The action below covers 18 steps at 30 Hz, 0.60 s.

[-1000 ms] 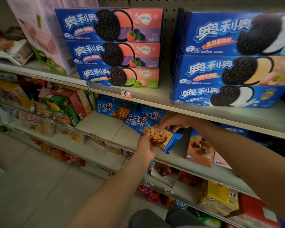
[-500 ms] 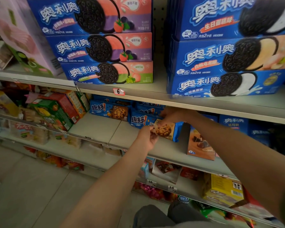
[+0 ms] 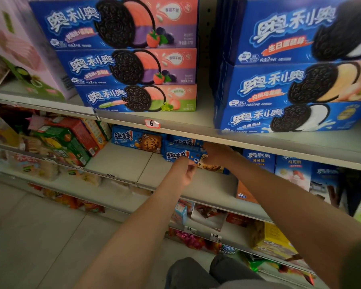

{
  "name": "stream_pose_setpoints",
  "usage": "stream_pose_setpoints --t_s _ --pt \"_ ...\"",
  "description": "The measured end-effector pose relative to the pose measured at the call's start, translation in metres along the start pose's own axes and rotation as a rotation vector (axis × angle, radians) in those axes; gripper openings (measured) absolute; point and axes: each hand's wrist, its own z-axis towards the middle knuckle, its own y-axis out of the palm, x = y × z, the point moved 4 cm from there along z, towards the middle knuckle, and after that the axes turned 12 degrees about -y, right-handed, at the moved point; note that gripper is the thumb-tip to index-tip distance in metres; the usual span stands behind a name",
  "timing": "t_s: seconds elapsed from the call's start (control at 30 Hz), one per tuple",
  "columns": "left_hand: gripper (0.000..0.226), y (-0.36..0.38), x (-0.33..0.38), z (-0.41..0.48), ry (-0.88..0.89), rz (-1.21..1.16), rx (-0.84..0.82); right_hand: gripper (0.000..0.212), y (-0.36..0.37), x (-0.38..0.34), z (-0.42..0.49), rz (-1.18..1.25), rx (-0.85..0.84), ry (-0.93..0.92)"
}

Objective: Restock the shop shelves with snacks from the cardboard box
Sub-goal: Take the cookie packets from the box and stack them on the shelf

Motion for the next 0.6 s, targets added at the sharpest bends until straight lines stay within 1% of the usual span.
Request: stream_pose_setpoints --t_s 0.1,0.17,0.2,0.23,0.27,0.33,0.4,0.47,0.6 --pt "0.021 -0.006 -0.001 -0.007 0.015 0.065 0.065 0.05 0.003 -0.016 -0.008 -0.007 0.04 0.007" --pt "0.025 -0.012 -0.002 -0.014 0.06 0.179 0.126 0.05 0.002 -0.029 -0.015 0.014 0.046 0.002" --pt "0.023 -0.016 -0.001 -0.022 0.084 0.248 0.165 0.05 -0.001 -0.039 -0.017 0.02 0.04 -0.028" --pt "0.019 -0.02 -0.002 -0.031 0.13 0.351 0.213 0.049 -0.003 -0.049 -0.021 0.022 0.039 -0.066" --pt "0.019 -0.024 -0.002 -0.037 0.19 0.465 0.27 0.047 -0.004 -0.059 -0.024 0.019 0.025 -0.111" --pt "0.031 -0.036 0.001 -0.054 0.284 0.702 0.388 0.043 -0.008 -0.081 -0.029 0.007 -0.022 -0.218" --pt "0.034 -0.051 0.002 -0.077 0.339 0.873 0.457 0.04 -0.012 -0.106 -0.035 0.004 -0.058 -0.303" --pt "0.036 -0.073 0.003 -0.095 0.339 0.924 0.518 0.038 -0.013 -0.133 -0.038 0.03 -0.079 -0.364" --pt "0.033 -0.127 0.007 -0.127 0.322 0.867 0.644 0.034 0.0 -0.19 -0.035 0.118 -0.144 -0.462"
